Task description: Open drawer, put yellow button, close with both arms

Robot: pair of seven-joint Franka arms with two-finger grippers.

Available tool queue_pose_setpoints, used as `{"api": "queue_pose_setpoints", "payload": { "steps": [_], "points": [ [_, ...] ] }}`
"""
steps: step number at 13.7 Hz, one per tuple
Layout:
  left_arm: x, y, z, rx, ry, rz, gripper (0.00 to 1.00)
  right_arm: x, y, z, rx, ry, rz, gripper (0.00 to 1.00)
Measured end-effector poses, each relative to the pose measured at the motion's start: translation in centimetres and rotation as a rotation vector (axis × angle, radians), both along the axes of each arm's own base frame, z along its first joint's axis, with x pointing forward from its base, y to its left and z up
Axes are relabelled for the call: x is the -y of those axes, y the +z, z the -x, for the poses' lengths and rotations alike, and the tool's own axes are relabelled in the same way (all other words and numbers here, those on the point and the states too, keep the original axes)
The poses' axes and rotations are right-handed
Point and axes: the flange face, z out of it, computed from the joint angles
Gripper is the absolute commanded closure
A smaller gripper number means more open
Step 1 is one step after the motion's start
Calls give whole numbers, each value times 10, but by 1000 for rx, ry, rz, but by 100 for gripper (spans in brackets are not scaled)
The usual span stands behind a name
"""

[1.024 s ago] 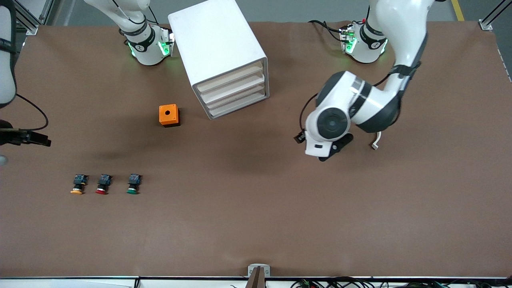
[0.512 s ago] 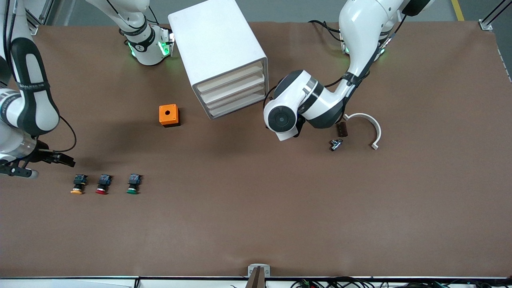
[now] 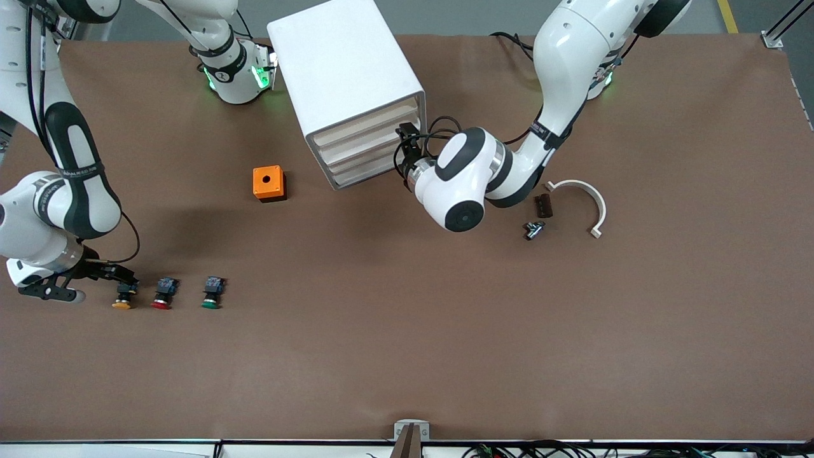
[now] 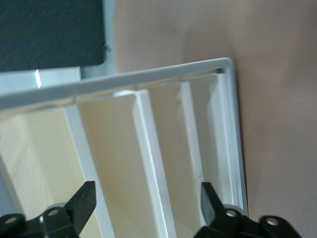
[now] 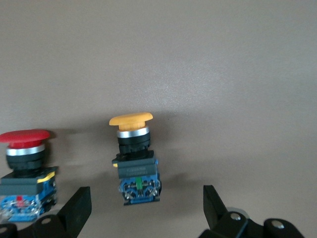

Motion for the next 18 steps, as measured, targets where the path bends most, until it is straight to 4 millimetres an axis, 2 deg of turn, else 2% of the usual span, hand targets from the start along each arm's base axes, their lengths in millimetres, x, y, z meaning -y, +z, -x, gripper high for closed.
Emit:
{"api": "queue_pose_setpoints", "payload": {
  "steps": [2,3,7,10,12,14,15,16,18],
  "points": [
    [4,-8,1,-89,79,-45,31,-3,-9,-3,-3,5,-2,0],
    [6,-11,2,-130,109,-47,34,-5,-12,-4,-6,8,-4,0],
    [13,-8,4,-230,166,-20,38,-13,-16,-6,-11,51,-6,0],
    [16,-5,7,-259,172,-16,46,-13,-20,-5,-19,75,-6,0],
    [20,-6,11,-274,170,-11,46,-13,-24,-4,-24,75,-7,5],
    [25,-10,17,-285,160,-13,47,-13,-27,-4,-28,76,-8,19],
    [27,-13,20,-291,156,-15,47,-13,-28,-4,-30,76,-9,29],
    [30,-15,23,-298,155,-14,47,-13,-29,-3,-31,77,-9,44],
    [35,-16,29,-307,147,-13,60,-13,-29,-3,-31,78,-9,82]
  ]
}}
